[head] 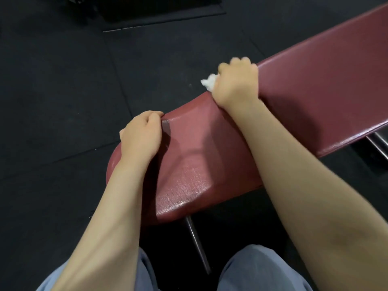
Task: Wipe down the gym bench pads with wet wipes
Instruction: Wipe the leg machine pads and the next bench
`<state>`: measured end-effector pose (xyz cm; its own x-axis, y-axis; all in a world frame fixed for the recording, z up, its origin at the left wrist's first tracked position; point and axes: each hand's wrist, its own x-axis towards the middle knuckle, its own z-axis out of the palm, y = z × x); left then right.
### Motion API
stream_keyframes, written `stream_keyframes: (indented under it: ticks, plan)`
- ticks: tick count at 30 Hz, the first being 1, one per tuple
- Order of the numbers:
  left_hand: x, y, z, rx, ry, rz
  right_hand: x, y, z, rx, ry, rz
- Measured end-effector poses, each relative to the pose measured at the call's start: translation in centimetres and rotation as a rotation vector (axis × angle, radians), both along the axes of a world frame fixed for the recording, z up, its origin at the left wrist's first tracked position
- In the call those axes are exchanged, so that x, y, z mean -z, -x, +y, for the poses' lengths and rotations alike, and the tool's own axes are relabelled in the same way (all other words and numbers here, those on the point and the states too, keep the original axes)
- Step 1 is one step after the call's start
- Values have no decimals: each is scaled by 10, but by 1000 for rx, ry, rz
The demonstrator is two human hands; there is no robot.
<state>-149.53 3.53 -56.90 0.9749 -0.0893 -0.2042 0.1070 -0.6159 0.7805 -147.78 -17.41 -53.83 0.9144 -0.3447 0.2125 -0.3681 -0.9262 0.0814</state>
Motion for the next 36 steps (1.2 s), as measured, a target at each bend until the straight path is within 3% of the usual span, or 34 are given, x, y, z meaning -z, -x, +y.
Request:
stream_keyframes:
  ticks: [3,6,9,12,15,19,23,27,32,36]
  plan:
    - [3,-1,2,-4,37,11,8,-3,-5,-59,-22,-29]
    - [3,-3,3,-3,35,16,13,84,-4,-38,-27,-178]
    - [3,-2,1,-21,37,15,12,181,1,16,-144,-187]
    - [5,-4,2,-29,58,12,9,221,4,60,-213,-179]
    - [8,-6,3,-12,54,6,7,181,2,32,-173,-232]
    - [12,-7,5,-9,96,3,10,49,-8,-34,-12,-227]
    - [13,-10,9,-17,128,21,3,-24,-16,44,-58,66]
    - [13,-10,12,4,117,32,1,-10,-23,27,-12,37]
    - [10,-11,11,-8,122,40,12,39,-35,-30,208,-214]
    - [12,-12,7,-29,86,11,10,82,-45,-32,121,-172]
